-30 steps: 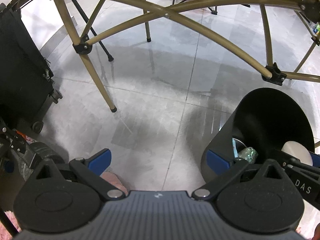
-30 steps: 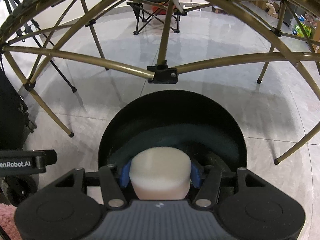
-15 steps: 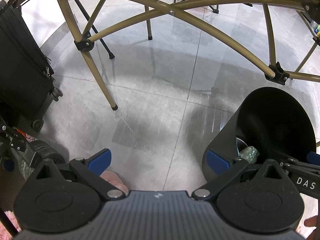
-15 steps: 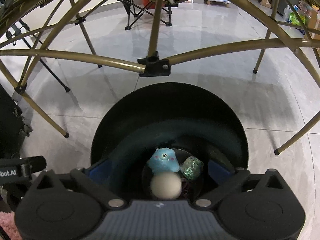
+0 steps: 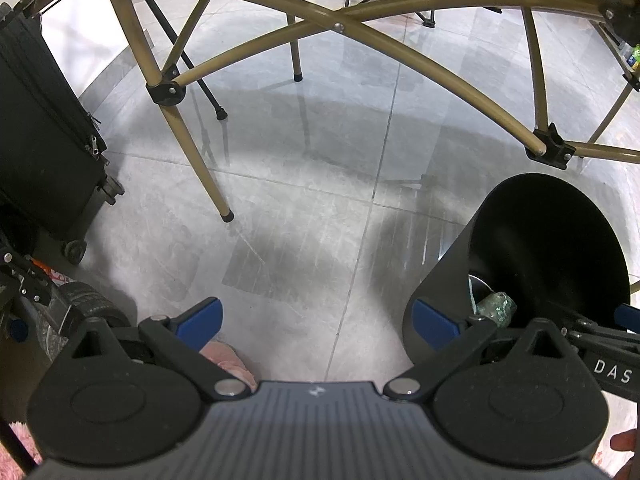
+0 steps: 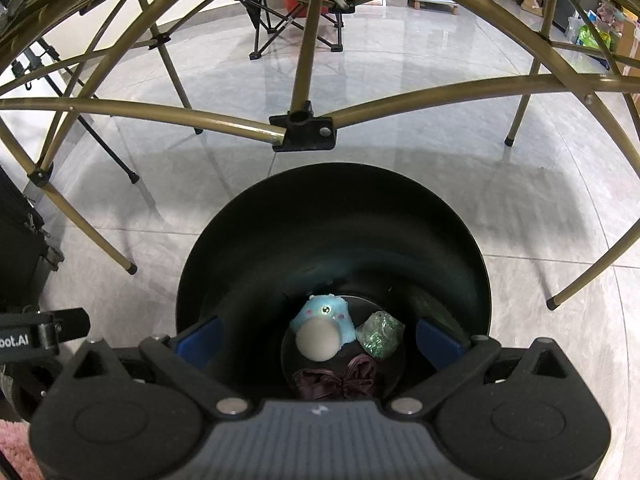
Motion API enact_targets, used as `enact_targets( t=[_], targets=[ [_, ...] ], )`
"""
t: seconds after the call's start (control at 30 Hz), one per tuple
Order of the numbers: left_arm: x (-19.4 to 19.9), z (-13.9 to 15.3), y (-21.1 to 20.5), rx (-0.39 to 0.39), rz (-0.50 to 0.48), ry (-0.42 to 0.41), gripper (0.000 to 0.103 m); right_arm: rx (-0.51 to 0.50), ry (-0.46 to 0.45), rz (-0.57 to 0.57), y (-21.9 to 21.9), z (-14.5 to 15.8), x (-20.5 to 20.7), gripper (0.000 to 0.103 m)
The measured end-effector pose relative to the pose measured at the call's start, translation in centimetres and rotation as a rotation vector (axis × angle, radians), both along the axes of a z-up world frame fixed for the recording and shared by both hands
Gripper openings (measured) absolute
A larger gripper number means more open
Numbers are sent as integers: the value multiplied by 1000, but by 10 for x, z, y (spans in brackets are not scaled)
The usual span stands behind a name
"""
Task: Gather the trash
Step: 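Move the right tool over the bin and release the white sponge, then raise both open tools back toward the table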
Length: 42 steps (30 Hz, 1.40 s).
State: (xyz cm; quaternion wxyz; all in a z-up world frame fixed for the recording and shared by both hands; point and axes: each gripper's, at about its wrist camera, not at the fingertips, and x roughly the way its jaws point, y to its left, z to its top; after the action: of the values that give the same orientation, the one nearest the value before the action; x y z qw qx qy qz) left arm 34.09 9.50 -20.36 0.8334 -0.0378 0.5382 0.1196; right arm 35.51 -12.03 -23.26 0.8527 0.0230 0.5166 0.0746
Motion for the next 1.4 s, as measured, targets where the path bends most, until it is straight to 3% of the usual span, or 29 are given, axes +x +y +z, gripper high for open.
enact_targets(
  t=[0.3,0.6,0.97,1.4],
  targets=[
    [-4,16,-6,-2,-21,-52,103,3,-32,9,-1,11,-4,103],
    [-13,44,-10,3,-37,-143,103,15,-119,8,-8,41,-13,103],
    [-30,92,-21,3,-55,-283,103,48,-291,2,-26,98,-33,103],
    [-33,140,-30,14,-49,-395,103,114,-531,-54,-67,168,-40,103]
  ],
)
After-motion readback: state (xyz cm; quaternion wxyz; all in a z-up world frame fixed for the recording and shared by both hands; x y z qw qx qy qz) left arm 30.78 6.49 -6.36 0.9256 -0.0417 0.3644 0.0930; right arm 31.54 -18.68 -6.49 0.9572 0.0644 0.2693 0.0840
